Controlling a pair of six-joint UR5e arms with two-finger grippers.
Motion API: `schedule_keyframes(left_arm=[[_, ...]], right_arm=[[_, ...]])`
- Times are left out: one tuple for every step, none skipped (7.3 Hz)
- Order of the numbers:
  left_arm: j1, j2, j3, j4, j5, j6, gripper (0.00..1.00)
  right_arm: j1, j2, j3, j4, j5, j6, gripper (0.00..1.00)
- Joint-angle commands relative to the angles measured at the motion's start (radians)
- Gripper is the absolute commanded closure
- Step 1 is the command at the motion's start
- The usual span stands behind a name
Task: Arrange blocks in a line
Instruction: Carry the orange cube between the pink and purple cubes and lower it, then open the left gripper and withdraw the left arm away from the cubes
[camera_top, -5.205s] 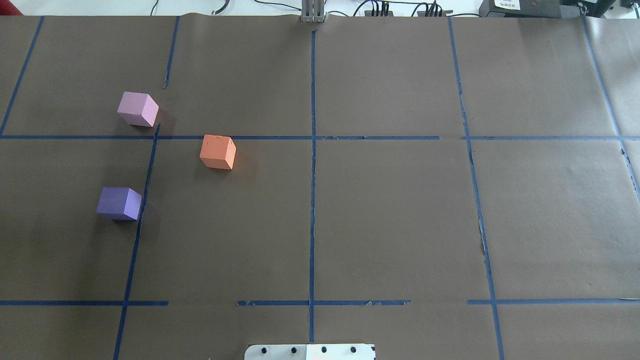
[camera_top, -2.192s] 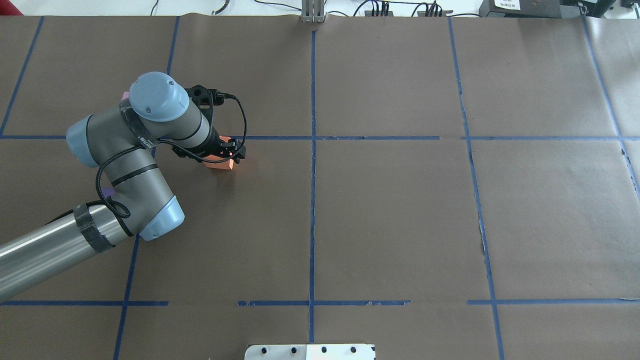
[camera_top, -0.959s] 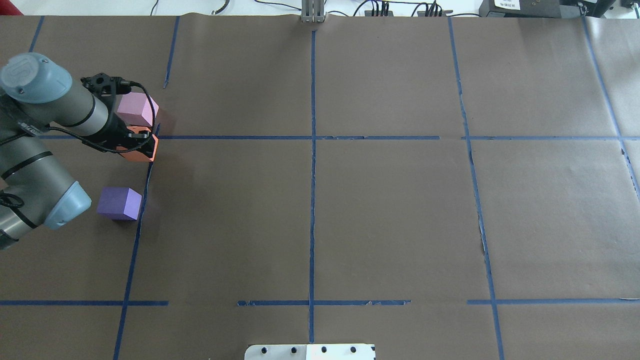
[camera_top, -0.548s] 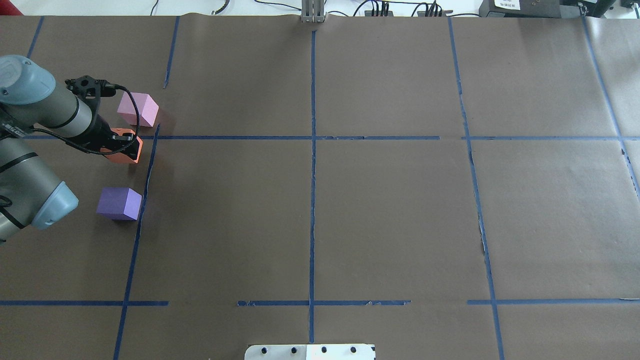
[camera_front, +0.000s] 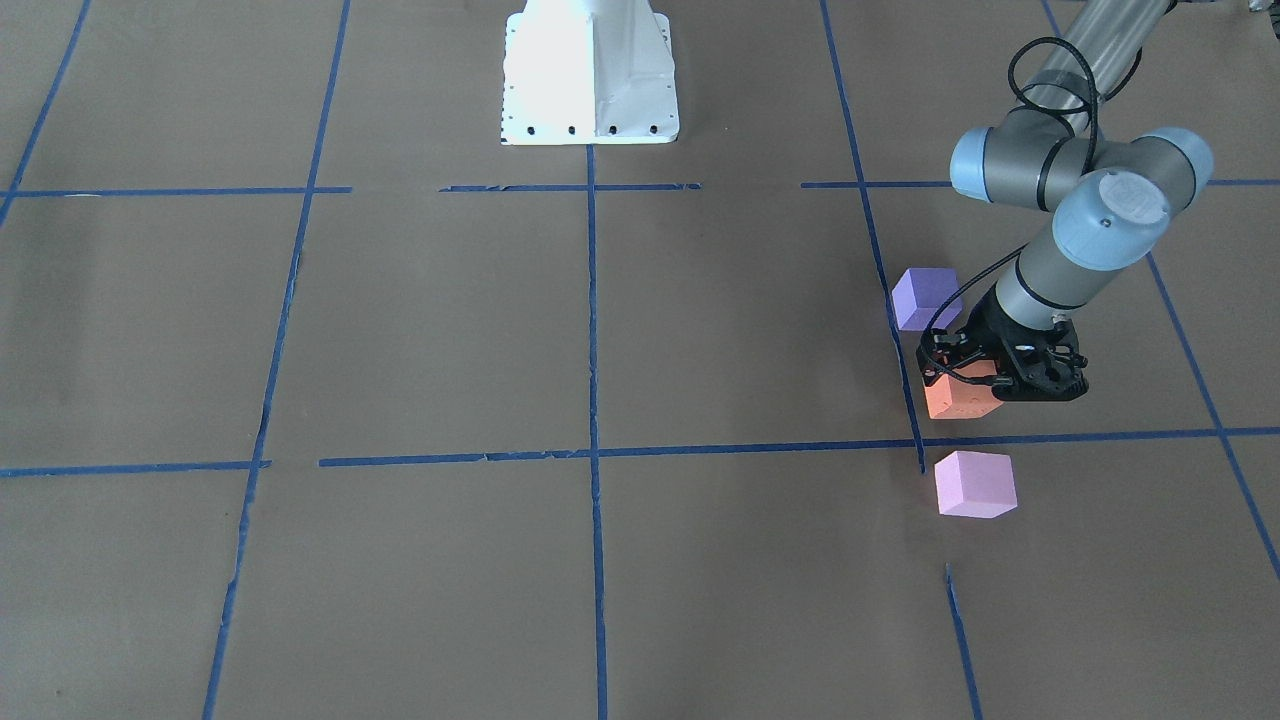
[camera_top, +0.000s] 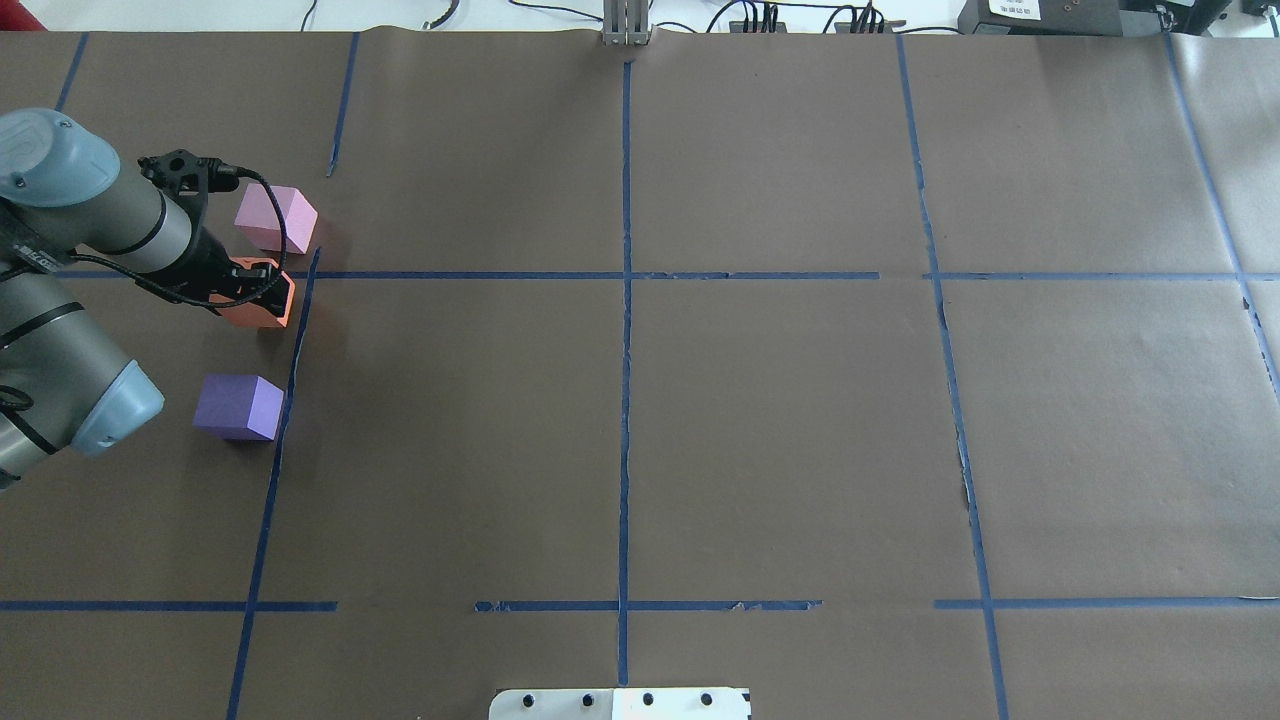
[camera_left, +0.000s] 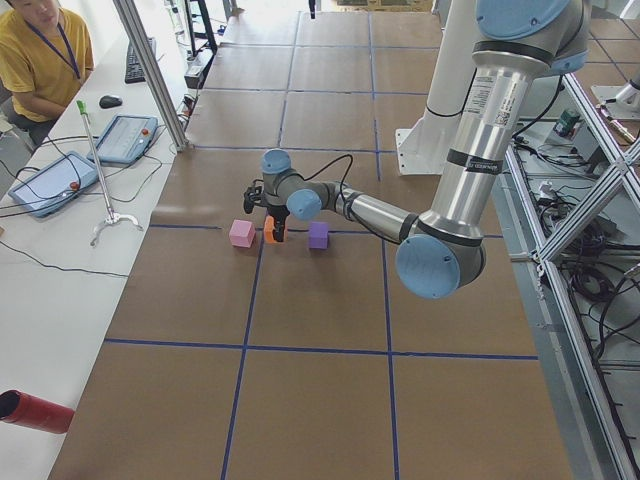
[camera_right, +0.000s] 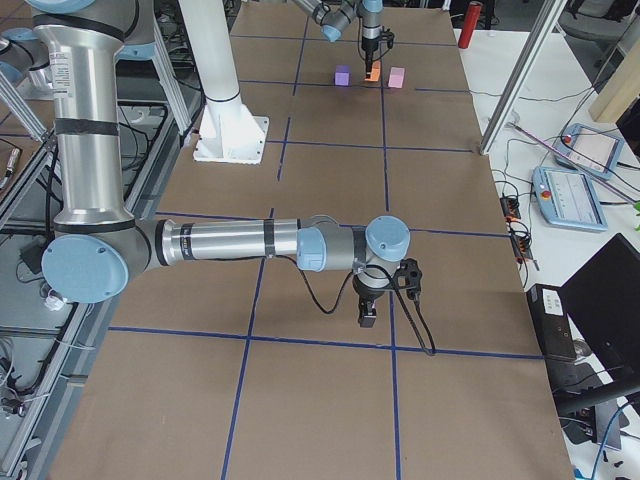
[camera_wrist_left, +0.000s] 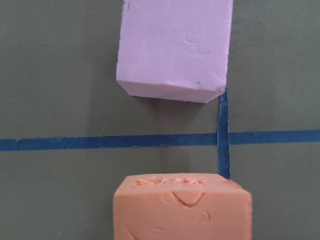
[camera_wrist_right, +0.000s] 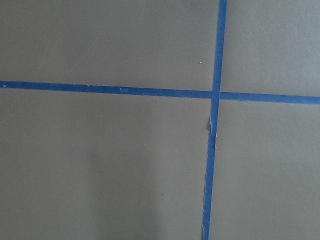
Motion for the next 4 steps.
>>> schedule_keyframes(left_arm=[[-0.004, 0.002, -0.008, 0.003, -0.001, 0.008, 0.01], [-0.044, 0.002, -0.017, 0.009, -0.016, 0.016, 0.01], [-0.113, 0.013, -0.061, 0.018, -0.062, 0.019, 0.01], [-0.179, 0.015, -0.072, 0.032, -0.067, 0.107, 0.01]], right_arm=[[0.0, 0.0, 0.0, 0.0, 0.0, 0.0, 0.0], [0.0, 0.0, 0.001, 0.0, 0.0, 0.0, 0.0], [0.0, 0.0, 0.0, 0.0, 0.0, 0.0, 0.0], [0.0, 0.0, 0.001, 0.0, 0.0, 0.0, 0.0]])
